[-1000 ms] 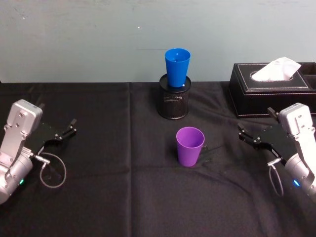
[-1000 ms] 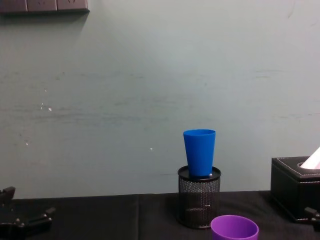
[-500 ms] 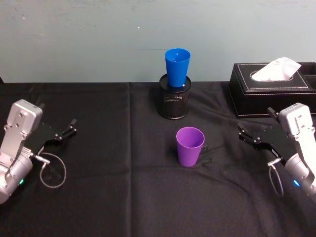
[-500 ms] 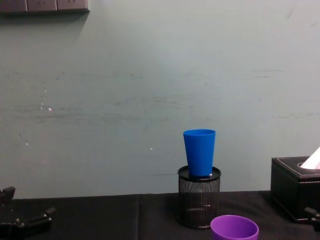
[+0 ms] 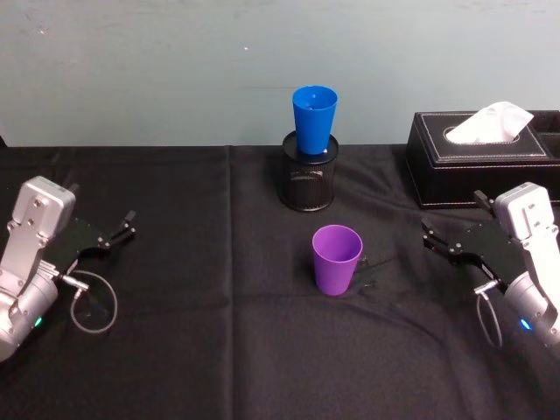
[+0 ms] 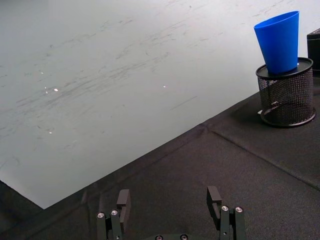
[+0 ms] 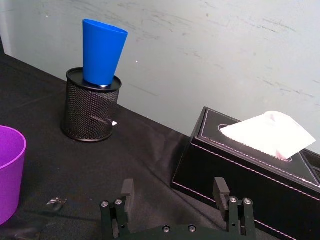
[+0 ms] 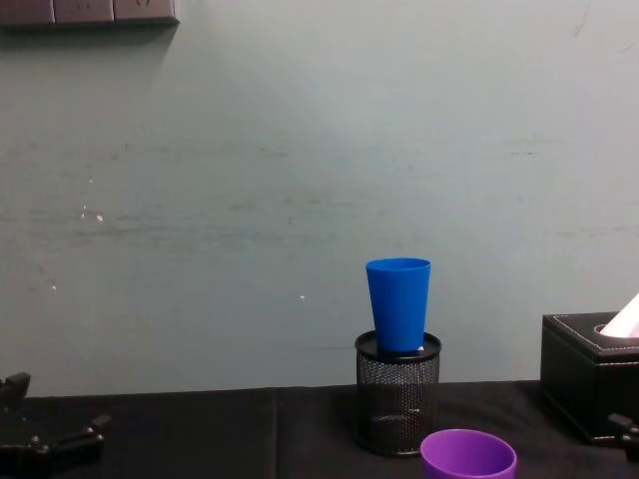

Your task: Pick up one cup with a gripper and tap it against the other cup.

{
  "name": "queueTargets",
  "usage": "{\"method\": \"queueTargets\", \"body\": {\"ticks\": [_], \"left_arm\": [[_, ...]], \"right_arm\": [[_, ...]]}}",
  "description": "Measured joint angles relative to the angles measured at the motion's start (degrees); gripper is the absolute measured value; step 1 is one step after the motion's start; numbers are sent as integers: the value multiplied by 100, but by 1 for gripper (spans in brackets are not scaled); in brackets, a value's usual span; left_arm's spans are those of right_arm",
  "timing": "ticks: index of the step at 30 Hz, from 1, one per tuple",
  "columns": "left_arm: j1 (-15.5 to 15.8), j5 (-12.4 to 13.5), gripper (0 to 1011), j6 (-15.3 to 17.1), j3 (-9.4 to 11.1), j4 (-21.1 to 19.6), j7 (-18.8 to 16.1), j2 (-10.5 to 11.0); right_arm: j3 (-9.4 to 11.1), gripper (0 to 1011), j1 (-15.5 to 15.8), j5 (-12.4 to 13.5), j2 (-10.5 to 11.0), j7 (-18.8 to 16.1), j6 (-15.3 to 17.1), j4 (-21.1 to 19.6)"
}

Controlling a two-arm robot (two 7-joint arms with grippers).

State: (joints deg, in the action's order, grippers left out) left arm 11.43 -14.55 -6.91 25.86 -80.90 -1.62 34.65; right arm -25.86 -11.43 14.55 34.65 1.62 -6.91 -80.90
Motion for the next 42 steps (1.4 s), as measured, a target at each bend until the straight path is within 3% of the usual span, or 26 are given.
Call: {"method": "queueTargets", "body": {"ticks": [6,12,17,23,31,35,42], "left_arm": [[0,0,1000,0,0,0,0,0],[0,0,1000,0,0,0,0,0],[0,0,1000,0,0,0,0,0],[0,0,1000,0,0,0,0,0],[0,0,1000,0,0,0,0,0],[0,0,1000,0,0,0,0,0],[0,0,1000,0,0,0,0,0]], "right_arm": [[22,1003,11,-2,-7,-5,-13,-7],[261,1003,201,180,-28,-123,-200,-226],[451,1003,481,389,28,-351,-343,-547],[530,1003,751,634,123,-743,-423,-746],[466,1003,1032,909,224,-1503,-628,-849],[357,1003,1018,957,135,-1854,-717,-712],[232,1003,847,911,-89,-2100,-702,-467]]}}
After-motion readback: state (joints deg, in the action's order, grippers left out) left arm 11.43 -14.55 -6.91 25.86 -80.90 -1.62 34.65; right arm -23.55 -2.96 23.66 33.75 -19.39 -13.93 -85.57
